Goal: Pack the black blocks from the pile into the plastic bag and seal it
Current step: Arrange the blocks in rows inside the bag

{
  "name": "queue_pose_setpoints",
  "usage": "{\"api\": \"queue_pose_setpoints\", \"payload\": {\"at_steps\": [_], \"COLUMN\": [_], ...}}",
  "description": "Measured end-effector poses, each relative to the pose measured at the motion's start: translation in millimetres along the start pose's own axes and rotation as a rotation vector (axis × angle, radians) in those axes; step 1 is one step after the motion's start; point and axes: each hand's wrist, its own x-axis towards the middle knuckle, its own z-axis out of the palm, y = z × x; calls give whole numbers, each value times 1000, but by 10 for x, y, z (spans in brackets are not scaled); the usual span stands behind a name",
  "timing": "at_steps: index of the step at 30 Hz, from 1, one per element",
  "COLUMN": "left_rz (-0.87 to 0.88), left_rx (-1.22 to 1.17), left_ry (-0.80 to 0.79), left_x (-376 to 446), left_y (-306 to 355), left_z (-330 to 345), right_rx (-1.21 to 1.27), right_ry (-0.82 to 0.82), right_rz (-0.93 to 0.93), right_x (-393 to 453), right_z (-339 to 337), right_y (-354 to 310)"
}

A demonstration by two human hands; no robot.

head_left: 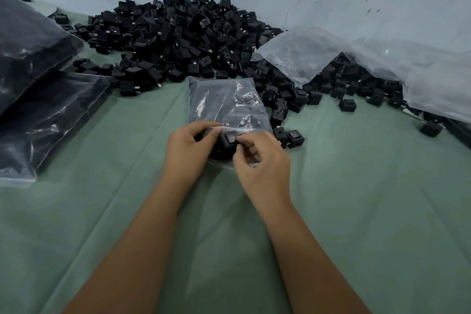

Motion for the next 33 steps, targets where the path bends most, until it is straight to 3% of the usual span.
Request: {"api": "queue_pose_setpoints", "payload": {"at_steps": [6, 12, 18, 24, 28, 33], "left_rz": [6, 108, 131, 201, 357, 555], "left_rx": [-9, 152, 206, 235, 357, 421], "left_ry": [64, -49, 19, 46, 90, 178], "left_x": [-25, -84, -64, -61, -69, -61], "left_y": [-6, 17, -3, -23, -12, -8], "left_z": [9, 8, 2, 14, 12, 13], "right_rx": [21, -7, -27, -332, -313, -220], "right_ry": [-15, -25, -121, -152, -174, -276], "right_rz": [127, 226, 93, 23, -66, -42], "right_x": [24, 57, 17, 2, 1, 3], "right_z": [-4, -16, -32, -46, -46, -53], "right_y": [24, 56, 0, -17, -18, -18]}}
